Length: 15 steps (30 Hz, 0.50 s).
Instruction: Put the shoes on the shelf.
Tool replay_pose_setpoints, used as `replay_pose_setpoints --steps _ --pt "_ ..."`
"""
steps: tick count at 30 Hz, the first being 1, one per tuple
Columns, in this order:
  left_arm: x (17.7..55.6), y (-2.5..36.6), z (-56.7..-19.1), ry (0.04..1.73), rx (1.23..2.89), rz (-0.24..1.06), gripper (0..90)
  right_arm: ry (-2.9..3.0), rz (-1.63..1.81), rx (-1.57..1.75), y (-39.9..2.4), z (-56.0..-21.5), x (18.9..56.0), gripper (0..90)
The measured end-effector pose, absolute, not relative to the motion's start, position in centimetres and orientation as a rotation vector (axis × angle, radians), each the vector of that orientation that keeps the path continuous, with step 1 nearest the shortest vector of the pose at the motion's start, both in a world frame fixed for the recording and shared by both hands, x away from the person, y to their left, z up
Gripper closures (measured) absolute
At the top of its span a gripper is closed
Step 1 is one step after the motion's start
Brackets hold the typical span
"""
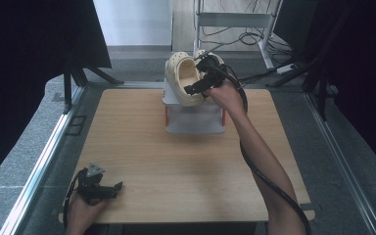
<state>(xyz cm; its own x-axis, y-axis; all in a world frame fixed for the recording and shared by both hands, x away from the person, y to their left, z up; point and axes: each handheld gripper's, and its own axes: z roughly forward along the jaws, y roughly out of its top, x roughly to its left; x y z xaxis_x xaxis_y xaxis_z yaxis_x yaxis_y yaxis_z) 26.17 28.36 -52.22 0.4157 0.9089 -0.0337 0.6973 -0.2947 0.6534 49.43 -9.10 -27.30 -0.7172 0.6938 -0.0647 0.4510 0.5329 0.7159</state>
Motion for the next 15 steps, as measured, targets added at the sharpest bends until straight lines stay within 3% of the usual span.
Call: replay_pose_setpoints --steps 15 --pt "26.2 28.3 -52.3 1.357 2.079 0.471 0.0 2.478 1.043 0.896 -11.9 -28.1 46.0 0.0"
